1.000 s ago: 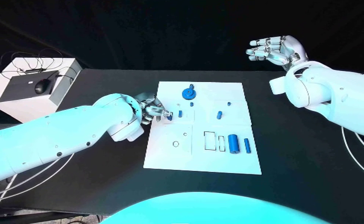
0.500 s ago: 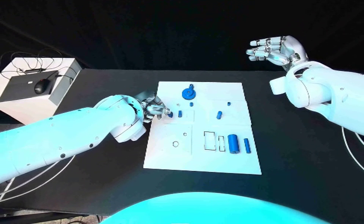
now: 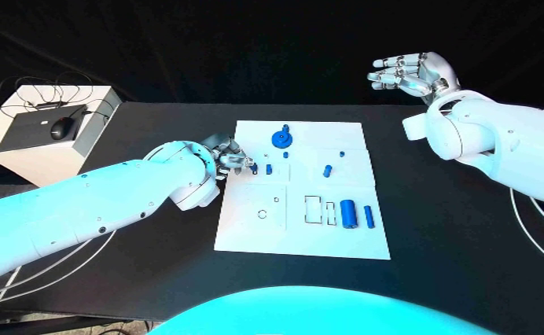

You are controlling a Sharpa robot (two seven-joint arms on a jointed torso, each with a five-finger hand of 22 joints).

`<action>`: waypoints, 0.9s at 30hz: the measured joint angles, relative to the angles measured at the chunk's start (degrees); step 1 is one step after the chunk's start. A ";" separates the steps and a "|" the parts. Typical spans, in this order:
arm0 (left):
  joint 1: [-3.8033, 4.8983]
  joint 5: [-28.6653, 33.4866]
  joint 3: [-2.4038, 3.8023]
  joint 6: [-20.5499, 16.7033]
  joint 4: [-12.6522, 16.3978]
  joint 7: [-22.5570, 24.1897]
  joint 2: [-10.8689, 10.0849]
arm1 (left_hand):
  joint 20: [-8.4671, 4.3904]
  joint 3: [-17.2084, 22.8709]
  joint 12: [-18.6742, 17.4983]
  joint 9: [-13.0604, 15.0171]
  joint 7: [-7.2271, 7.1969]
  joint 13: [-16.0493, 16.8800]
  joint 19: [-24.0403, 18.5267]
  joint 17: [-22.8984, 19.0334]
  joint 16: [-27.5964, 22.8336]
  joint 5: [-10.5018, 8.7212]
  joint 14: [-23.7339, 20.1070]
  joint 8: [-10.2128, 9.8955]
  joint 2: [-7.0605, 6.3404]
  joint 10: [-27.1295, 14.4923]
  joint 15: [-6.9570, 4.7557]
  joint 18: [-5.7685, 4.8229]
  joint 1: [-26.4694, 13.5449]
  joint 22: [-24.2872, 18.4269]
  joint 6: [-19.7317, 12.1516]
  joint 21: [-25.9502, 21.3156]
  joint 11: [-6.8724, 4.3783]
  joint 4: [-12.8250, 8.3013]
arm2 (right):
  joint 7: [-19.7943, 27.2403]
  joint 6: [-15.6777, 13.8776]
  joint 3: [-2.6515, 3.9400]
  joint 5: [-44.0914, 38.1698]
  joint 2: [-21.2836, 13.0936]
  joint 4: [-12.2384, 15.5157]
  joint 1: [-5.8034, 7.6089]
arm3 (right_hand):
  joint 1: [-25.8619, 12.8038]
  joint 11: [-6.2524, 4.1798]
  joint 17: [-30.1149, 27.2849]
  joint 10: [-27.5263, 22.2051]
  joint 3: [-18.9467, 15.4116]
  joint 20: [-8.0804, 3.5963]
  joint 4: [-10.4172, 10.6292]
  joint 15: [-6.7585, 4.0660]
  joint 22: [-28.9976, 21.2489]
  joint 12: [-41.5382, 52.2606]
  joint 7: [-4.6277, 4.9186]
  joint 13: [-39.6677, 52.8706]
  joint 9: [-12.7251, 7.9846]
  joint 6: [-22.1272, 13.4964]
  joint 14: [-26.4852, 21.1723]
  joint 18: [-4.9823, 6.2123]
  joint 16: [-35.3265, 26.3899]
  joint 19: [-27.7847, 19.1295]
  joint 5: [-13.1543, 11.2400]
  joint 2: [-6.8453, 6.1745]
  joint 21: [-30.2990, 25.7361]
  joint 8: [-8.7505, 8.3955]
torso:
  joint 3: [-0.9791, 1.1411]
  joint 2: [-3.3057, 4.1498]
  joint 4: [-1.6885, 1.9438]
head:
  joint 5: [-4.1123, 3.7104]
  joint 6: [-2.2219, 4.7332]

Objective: Assemble the parts on the task board

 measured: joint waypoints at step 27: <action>-0.61 -0.95 -0.15 -0.79 -1.90 0.28 1.58 | 0.00 0.16 -0.25 0.00 -0.01 0.01 0.00 -0.11 0.00 -0.11 -0.01 0.13 -0.20 0.10 0.01 0.00 0.25 -0.02 0.00 0.00 0.10 0.16 | 0.00 0.04 0.00 0.03 -0.03 0.11 0.00 | 0.00 0.00 0.00 0.00 0.00 0.00 0.00 0.00 0.00 0.00 0.00 0.00 0.00 0.00 0.00 0.00 0.00 0.00 0.00 0.00 0.00 0.00 | 0.03 -0.01 0.01 | -0.24 -0.29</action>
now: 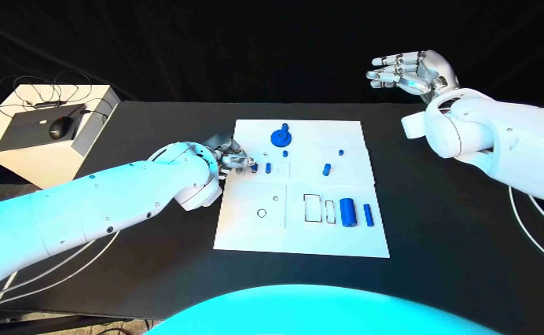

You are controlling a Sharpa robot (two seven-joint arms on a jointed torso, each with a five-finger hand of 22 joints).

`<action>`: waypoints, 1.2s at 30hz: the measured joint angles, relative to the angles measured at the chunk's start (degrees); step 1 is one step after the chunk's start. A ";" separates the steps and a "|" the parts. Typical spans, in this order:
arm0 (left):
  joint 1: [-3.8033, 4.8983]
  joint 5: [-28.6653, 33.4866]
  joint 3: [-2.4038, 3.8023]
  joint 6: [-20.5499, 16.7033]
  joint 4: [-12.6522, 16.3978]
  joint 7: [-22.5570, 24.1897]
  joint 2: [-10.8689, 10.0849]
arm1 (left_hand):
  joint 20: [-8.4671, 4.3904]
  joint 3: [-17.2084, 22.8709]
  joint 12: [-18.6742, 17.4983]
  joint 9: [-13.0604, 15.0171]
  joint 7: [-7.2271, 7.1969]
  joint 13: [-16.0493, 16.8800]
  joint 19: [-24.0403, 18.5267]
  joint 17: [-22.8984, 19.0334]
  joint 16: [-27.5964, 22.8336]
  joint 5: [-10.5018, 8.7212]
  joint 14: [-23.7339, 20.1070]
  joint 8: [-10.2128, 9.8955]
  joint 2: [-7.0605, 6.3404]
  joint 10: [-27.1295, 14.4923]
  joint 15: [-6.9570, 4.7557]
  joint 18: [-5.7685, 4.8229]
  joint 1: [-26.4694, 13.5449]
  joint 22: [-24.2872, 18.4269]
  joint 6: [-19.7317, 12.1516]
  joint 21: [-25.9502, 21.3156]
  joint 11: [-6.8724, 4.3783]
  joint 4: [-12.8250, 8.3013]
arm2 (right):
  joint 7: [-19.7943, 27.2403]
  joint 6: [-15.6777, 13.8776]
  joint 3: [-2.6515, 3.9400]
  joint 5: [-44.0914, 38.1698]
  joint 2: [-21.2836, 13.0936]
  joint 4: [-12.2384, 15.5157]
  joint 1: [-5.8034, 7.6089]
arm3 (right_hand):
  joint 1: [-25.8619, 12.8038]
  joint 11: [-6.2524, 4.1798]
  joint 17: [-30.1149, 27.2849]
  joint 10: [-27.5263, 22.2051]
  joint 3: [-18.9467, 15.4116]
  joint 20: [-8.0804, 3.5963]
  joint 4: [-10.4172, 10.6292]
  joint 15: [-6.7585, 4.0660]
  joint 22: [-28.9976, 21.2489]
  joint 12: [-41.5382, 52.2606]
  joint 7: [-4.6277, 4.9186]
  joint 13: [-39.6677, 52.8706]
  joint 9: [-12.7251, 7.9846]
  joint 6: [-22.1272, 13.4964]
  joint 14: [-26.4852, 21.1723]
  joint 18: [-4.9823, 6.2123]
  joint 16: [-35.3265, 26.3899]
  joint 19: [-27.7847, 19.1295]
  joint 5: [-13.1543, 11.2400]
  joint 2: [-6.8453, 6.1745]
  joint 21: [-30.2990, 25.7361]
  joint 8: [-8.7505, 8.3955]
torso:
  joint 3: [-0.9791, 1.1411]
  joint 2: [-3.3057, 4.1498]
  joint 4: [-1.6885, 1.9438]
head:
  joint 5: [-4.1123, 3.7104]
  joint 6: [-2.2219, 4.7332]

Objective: Assemble the parts on the task board

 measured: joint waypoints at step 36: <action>-0.25 -0.43 -0.19 0.23 -1.11 -0.02 0.46 | 0.00 -0.01 0.00 0.00 -0.01 0.00 0.00 -0.15 0.00 0.09 0.00 -0.17 0.02 0.14 0.00 0.00 0.01 -0.01 0.00 0.00 0.13 -0.01 | 0.00 0.14 0.00 0.01 -0.04 0.03 0.00 | 0.00 0.00 0.00 0.00 0.00 0.00 0.00 0.00 0.00 0.00 0.00 0.00 0.00 0.00 0.00 0.00 0.00 0.00 0.00 0.00 0.00 0.00 | 0.00 0.01 0.01 | -0.06 -0.45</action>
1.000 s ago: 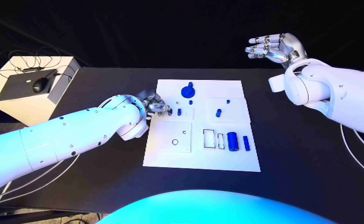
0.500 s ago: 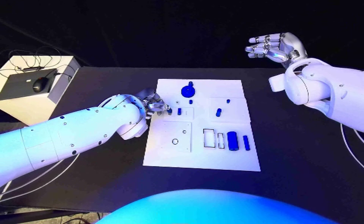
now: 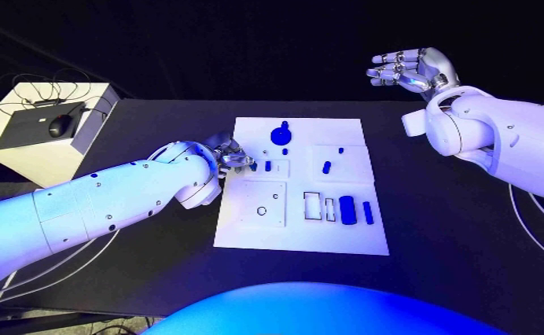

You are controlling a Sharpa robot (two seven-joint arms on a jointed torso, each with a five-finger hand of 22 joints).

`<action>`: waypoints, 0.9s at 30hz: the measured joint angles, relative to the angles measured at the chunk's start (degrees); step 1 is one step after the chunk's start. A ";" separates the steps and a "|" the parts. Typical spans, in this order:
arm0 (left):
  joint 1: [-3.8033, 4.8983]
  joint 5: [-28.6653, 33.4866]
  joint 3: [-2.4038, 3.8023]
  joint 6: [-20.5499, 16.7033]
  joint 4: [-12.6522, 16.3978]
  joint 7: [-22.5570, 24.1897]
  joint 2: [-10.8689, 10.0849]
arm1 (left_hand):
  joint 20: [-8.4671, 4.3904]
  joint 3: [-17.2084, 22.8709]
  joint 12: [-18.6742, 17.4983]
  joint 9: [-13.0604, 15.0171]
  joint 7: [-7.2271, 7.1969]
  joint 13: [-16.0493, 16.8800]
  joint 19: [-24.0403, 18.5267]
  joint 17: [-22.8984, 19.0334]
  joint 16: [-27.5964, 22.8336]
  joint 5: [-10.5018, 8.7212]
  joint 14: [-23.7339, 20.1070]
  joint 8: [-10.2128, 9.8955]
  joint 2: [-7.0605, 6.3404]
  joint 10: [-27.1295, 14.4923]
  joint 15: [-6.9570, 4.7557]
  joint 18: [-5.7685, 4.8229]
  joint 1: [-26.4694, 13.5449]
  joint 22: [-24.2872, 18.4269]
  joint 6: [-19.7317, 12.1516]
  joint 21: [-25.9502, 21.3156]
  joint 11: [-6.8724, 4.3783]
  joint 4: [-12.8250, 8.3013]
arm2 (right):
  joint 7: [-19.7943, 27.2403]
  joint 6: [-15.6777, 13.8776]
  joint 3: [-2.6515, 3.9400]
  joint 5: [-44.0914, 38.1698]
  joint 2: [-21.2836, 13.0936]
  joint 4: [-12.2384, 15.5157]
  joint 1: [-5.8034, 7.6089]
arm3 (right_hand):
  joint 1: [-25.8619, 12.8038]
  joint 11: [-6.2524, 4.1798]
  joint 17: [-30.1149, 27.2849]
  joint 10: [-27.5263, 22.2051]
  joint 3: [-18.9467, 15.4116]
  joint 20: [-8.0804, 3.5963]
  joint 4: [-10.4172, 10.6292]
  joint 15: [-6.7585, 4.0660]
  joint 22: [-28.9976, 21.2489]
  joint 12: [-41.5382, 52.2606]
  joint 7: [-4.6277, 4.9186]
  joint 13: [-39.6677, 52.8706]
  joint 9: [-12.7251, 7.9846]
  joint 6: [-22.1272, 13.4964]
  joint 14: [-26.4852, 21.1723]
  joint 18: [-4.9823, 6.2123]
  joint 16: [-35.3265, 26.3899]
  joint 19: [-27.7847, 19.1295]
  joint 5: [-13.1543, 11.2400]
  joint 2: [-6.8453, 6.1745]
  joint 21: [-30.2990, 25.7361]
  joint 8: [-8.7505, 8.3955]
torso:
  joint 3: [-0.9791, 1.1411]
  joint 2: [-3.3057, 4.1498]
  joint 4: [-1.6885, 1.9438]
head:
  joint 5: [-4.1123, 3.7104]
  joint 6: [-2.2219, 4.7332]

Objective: Assemble the parts on the task board

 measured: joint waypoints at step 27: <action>0.09 -0.36 -0.08 0.70 -0.37 -0.15 0.22 | 0.00 0.00 0.00 0.08 -0.20 0.07 0.00 -0.08 0.00 -0.19 0.00 -0.11 0.00 0.14 0.00 0.00 0.00 -0.01 0.20 0.00 -0.25 0.00 | 0.00 0.11 0.00 0.03 -0.04 0.09 0.00 | 0.00 0.00 0.00 0.00 0.00 0.00 0.00 0.00 0.00 0.00 0.00 0.00 0.00 0.00 0.00 0.00 0.00 0.00 0.00 0.00 0.00 0.00 | 0.00 0.01 0.01 | -0.03 -0.21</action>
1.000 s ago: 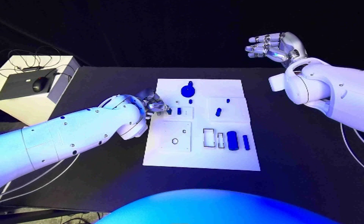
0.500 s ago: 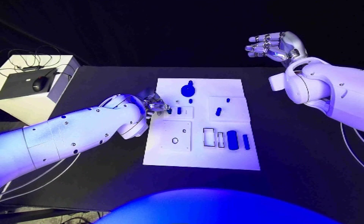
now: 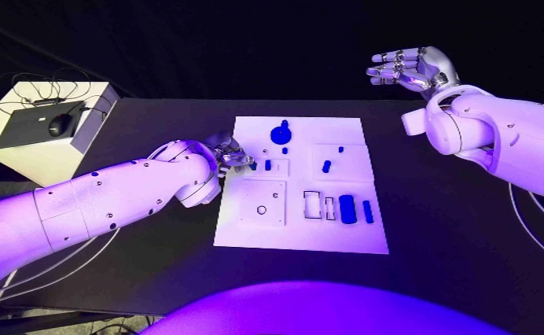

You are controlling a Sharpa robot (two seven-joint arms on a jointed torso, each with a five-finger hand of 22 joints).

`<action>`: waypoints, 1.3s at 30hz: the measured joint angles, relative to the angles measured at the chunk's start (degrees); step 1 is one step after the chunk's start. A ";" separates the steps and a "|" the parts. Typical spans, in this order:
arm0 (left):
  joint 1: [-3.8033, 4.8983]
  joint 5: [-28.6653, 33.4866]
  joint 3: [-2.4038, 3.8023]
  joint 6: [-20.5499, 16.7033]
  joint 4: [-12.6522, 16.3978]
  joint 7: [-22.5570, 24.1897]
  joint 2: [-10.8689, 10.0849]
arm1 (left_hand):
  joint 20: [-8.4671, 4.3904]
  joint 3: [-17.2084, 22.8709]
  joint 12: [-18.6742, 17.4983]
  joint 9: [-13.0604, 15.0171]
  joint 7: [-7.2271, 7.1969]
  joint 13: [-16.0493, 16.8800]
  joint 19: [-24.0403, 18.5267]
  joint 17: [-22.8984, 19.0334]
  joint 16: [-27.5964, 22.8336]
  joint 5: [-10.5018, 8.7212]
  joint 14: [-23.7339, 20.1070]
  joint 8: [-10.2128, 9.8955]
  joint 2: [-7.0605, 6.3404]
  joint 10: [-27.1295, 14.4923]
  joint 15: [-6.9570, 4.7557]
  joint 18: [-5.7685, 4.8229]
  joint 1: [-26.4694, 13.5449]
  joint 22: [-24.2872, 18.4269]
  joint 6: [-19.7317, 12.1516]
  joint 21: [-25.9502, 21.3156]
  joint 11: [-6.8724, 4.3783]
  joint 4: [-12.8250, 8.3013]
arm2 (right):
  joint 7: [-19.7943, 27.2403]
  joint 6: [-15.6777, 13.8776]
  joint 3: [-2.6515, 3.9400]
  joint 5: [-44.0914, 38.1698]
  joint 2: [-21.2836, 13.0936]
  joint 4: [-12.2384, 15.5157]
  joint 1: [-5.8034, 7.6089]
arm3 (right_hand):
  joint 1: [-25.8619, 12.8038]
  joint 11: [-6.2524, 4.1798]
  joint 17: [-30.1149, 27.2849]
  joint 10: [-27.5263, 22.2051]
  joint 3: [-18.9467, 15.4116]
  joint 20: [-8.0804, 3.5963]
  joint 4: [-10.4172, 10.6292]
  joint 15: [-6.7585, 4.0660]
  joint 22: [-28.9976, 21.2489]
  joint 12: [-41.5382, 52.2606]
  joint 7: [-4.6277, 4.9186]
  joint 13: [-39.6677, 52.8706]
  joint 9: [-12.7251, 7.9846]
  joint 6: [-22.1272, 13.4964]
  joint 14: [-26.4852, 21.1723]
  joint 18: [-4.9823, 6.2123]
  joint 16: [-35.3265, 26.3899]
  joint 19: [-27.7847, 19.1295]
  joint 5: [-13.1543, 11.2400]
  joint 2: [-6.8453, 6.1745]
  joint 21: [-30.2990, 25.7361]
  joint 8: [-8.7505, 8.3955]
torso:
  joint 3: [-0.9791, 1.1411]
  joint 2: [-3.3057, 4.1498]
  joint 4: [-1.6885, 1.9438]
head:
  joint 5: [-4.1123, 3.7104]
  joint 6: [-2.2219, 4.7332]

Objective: Assemble the parts on the task board

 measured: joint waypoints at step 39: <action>0.24 -0.90 0.09 1.25 -0.01 -0.22 0.02 | 0.00 -4.67 -0.45 0.03 -0.39 -0.14 0.00 -0.16 0.00 0.19 -0.21 0.26 0.13 0.56 -0.21 0.00 0.48 0.04 0.39 -0.22 -0.48 -4.67 | 0.01 0.05 0.00 0.05 -0.11 0.21 0.00 | 0.00 0.00 0.00 0.00 0.00 0.00 0.00 0.00 0.00 0.00 0.00 0.00 0.00 0.00 0.00 0.00 0.00 0.00 0.00 0.00 0.00 0.00 | 0.03 0.02 -0.05 | -0.19 -0.01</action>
